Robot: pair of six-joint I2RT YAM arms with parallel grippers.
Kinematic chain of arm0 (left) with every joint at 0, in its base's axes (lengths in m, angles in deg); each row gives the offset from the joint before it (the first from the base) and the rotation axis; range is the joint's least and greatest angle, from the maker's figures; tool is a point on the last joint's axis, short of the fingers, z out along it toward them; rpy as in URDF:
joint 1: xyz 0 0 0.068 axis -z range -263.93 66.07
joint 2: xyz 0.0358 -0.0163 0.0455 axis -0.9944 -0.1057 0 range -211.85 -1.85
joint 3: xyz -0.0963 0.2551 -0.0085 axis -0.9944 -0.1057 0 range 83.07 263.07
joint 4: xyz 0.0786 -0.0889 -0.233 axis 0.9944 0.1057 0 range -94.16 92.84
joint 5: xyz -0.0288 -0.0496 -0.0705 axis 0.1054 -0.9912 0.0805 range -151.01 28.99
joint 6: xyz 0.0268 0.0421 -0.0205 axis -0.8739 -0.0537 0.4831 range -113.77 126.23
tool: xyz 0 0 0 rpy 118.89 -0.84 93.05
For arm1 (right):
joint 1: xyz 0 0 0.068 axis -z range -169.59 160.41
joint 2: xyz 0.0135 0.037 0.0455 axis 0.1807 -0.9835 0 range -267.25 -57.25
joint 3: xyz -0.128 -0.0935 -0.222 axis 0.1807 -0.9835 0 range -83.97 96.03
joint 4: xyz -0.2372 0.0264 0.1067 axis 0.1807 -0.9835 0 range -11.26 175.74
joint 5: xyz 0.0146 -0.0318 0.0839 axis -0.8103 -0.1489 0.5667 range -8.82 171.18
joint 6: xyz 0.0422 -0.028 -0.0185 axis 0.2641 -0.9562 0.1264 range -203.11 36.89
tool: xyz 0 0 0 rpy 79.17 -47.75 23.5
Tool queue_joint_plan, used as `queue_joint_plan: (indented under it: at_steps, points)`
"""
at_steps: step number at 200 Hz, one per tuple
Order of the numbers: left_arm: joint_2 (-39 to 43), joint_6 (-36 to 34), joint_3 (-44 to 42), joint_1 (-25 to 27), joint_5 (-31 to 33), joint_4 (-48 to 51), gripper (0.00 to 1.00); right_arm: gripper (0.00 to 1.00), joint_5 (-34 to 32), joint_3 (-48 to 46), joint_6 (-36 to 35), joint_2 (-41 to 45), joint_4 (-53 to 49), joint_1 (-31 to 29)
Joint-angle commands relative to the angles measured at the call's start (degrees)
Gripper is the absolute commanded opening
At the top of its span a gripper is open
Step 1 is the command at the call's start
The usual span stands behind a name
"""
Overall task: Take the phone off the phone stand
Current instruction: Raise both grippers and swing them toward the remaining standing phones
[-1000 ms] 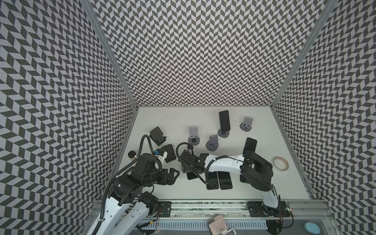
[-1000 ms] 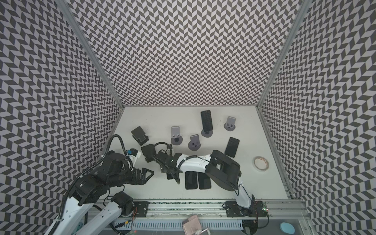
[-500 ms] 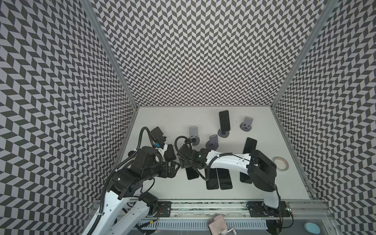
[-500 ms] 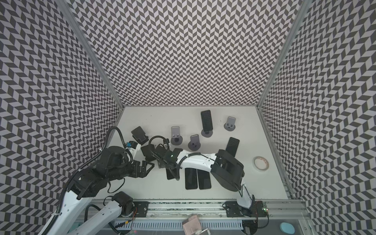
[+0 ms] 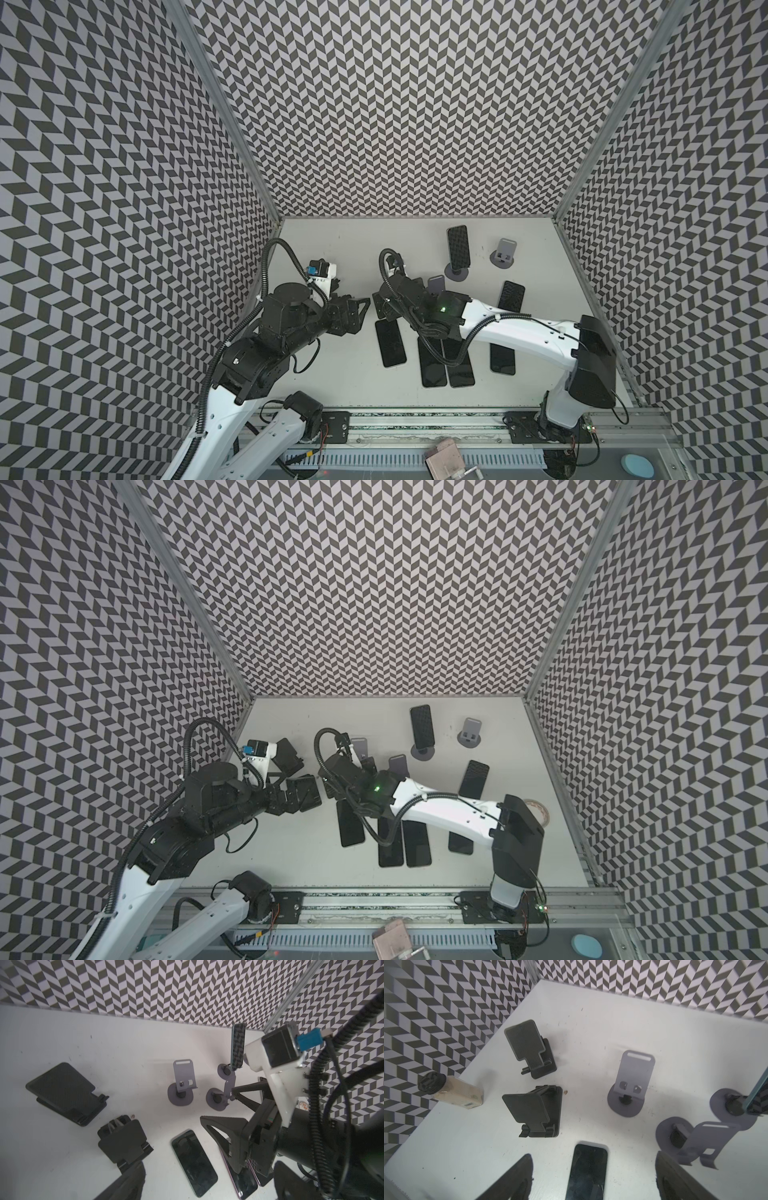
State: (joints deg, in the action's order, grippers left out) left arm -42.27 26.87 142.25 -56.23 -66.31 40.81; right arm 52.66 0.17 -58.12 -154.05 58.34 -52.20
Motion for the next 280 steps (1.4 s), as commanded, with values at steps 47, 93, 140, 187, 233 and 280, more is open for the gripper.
queue_joint_plan:
  at_steps: [47, 93, 140, 187, 233, 280]
  points:
    - [-18.72, -1.29, 10.75, -0.25, 0.99, -21.61, 0.95, 0.88, 10.05, -3.74, -10.13, 12.58, 6.22, 20.02]
    - [-34.52, -4.56, 22.44, -0.16, -2.08, -23.65, 0.95, 0.87, 10.20, -9.14, -13.29, 18.94, 8.63, 26.89]
    - [-43.98, -1.77, 26.07, -0.27, -6.61, -29.43, 0.93, 0.89, 14.31, -9.68, -12.03, 20.17, 6.19, 33.24]
    - [-51.15, 1.47, 26.32, -0.22, -12.62, -32.59, 0.93, 0.94, 14.07, -12.12, -13.41, 20.21, 6.88, 34.85]
    - [-55.03, 0.99, 27.48, 0.93, -17.05, -29.65, 0.92, 0.94, 13.91, -12.97, -13.02, 18.10, 9.65, 34.91]
    - [-56.17, 0.32, 27.90, 2.00, -18.87, -28.73, 0.92, 0.95, 14.12, -12.15, -10.55, 16.87, 8.63, 34.90]
